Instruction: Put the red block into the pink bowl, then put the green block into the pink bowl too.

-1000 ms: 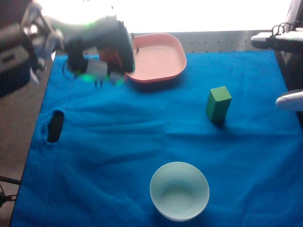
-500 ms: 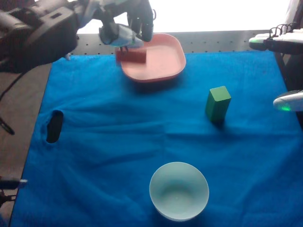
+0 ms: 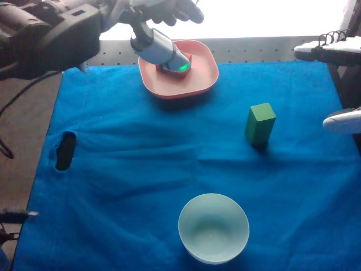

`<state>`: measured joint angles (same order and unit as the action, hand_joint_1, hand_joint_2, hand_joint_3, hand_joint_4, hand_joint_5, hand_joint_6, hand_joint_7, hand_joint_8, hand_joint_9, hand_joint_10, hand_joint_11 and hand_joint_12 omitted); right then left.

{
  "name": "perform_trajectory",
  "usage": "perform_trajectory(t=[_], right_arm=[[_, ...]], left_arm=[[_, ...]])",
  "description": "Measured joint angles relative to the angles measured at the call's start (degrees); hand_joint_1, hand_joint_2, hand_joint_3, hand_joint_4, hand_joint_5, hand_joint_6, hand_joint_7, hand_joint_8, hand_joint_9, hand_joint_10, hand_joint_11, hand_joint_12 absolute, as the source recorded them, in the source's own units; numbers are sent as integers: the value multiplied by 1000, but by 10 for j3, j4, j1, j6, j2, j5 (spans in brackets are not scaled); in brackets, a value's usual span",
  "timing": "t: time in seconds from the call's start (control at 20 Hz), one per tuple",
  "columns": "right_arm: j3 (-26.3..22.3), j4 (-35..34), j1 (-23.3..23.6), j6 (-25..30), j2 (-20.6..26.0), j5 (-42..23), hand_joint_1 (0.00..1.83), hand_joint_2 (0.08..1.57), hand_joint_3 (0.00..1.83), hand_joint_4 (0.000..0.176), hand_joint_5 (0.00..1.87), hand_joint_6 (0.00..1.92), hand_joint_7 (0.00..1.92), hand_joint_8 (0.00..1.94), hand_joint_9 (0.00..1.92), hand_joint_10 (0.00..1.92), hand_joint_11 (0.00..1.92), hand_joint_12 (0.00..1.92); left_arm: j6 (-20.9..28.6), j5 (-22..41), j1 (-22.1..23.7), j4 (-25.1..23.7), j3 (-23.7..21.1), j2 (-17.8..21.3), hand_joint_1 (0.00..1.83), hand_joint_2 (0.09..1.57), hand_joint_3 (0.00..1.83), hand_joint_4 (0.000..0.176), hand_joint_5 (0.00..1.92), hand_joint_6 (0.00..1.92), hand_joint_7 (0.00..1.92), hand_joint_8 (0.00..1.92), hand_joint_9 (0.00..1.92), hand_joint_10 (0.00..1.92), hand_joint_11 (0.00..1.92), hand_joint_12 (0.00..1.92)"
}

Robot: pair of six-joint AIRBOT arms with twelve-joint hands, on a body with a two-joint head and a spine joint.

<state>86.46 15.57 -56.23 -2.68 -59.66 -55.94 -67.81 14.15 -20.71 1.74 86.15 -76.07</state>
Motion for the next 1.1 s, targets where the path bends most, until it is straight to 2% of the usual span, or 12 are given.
perform_trajectory(t=[0.05, 0.1, 0.3, 0.4, 0.45, 0.55, 0.6, 0.65, 0.7, 0.8, 0.9, 1.1], right_arm=[[0, 0, 0, 2, 0, 0, 741, 962, 0, 22, 201, 1, 172, 2, 120, 4, 0, 488], [0, 1, 0, 5, 0, 1, 742, 955, 0, 33, 195, 0, 170, 1, 122, 3, 0, 461], [0, 20, 0, 23, 0, 1, 805, 961, 2, 21, 200, 2, 167, 4, 111, 4, 0, 297], [0, 36, 10, 26, 0, 2, 794, 954, 0, 63, 217, 5, 189, 8, 118, 5, 0, 165], [0, 40, 15, 26, 0, 1, 714, 932, 0, 90, 220, 3, 203, 6, 129, 5, 0, 112], [-1, 45, 22, 27, 0, -2, 677, 926, 0, 96, 222, 3, 216, 9, 151, 13, 0, 101], [-1, 48, 22, 29, 0, -3, 735, 923, 0, 76, 232, 6, 220, 9, 160, 13, 36, 115], [-1, 58, 26, 30, 0, -4, 804, 894, 0, 102, 248, 4, 227, 3, 188, 8, 137, 154], [-1, 66, 30, 31, -3, -4, 863, 847, 0, 127, 301, 6, 293, 6, 295, 17, 336, 238], [0, 76, 36, 31, -7, -2, 869, 834, 0, 129, 329, 12, 315, 9, 325, 20, 382, 259], [0, 94, 52, 30, -17, -2, 810, 846, 0, 69, 394, 1, 452, 6, 527, 2, 471, 568], [10, 106, 68, 32, -43, -5, 843, 848, 0, 57, 398, 7, 417, 1, 426, 0, 295, 655]], left_arm=[[-9, 3, 0, 0, -12, 12, 764, 880, 0, 169, 305, 1, 228, 2, 177, 1, 7, 416], [-15, 16, -2, 0, -31, 29, 764, 857, 3, 175, 250, 0, 175, 0, 337, 21, 1, 928], [-19, 73, -43, -17, -119, 113, 680, 879, 3, 174, 144, 5, 102, 2, 57, 3, 0, 283], [-19, 104, -79, -19, -169, 166, 756, 889, 2, 150, 136, 1, 64, 0, 6, 0, 0, 161], [-18, 125, -101, -17, -194, 195, 895, 876, 0, 168, 147, 0, 21, 0, 0, 0, 20, 38], [-19, 163, -139, -2, -226, 233, 892, 870, 0, 170, 137, 0, 7, 0, 0, 0, 3, 7], [-18, 176, -154, 4, -239, 247, 852, 881, 1, 155, 113, 0, 1, 0, 0, 0, 0, 1], [-18, 191, -176, 10, -256, 265, 869, 873, 0, 136, 118, 3, 0, 0, 0, 0, 0, 0], [-18, 214, -201, 19, -275, 281, 944, 876, 0, 89, 105, 0, 0, 0, 0, 0, 0, 0], [-18, 239, -225, 27, -295, 298, 914, 872, 0, 81, 93, 0, 0, 0, 0, 0, 0, 0], [-17, 270, -268, 54, -321, 327, 949, 880, 1, 92, 88, 0, 0, 0, 0, 0, 0, 0], [-18, 323, -318, 116, -332, 341, 875, 848, 0, 89, 115, 8, 8, 2, 0, 0, 36, 16]])
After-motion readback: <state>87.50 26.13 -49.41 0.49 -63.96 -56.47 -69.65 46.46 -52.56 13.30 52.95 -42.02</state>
